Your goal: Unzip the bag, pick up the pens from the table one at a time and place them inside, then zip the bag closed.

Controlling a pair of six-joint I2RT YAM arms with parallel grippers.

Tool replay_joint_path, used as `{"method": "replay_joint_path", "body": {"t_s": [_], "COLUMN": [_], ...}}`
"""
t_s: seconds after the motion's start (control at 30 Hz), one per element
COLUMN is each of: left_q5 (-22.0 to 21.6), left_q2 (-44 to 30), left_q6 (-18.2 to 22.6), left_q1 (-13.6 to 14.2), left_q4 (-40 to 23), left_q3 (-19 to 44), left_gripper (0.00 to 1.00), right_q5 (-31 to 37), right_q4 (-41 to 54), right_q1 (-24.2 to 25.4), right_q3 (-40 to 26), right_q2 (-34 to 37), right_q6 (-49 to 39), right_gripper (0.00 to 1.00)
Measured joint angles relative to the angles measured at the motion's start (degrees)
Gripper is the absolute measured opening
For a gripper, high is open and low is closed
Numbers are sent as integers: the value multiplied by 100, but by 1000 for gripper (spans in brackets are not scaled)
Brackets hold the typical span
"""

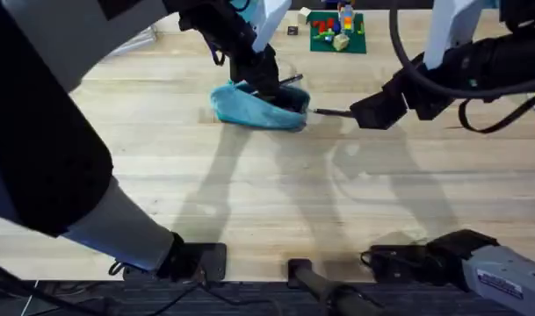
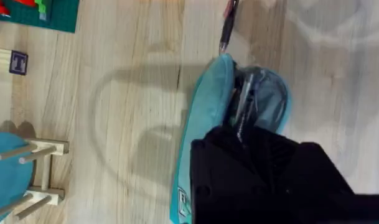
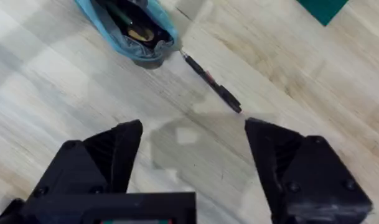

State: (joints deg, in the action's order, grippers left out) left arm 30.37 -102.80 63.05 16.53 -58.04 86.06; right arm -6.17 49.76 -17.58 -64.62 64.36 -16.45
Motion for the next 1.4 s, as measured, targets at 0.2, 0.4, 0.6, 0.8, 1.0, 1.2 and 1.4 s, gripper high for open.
{"method": "replay_joint_path", "body": {"t_s": [0.2,0.4,0.6,0.8,1.0,1.2,1.4], "left_q5": [-18,-20,-20,-20,-42,-168,-514], "left_q2": [0,0,0,0,0,2,2], "left_q6": [20,14,17,13,-135,-225,-548], "left_q1": [0,0,0,0,0,-2,-1], "left_q4": [0,-2,-2,-7,-187,-790,-1288], "left_q3": [0,0,0,27,569,1206,1536], "left_gripper": [175,976,993,993,993,993,993], "right_q5": [0,0,0,0,0,0,0], "right_q4": [0,0,0,0,0,0,0], "right_q1": [0,0,0,0,0,0,0], "right_q3": [0,0,0,0,0,0,0], "right_q2": [0,0,0,0,0,0,0], "right_q6": [0,0,0,0,0,0,0], "right_gripper": [997,998,996,997,996,997,998]}}
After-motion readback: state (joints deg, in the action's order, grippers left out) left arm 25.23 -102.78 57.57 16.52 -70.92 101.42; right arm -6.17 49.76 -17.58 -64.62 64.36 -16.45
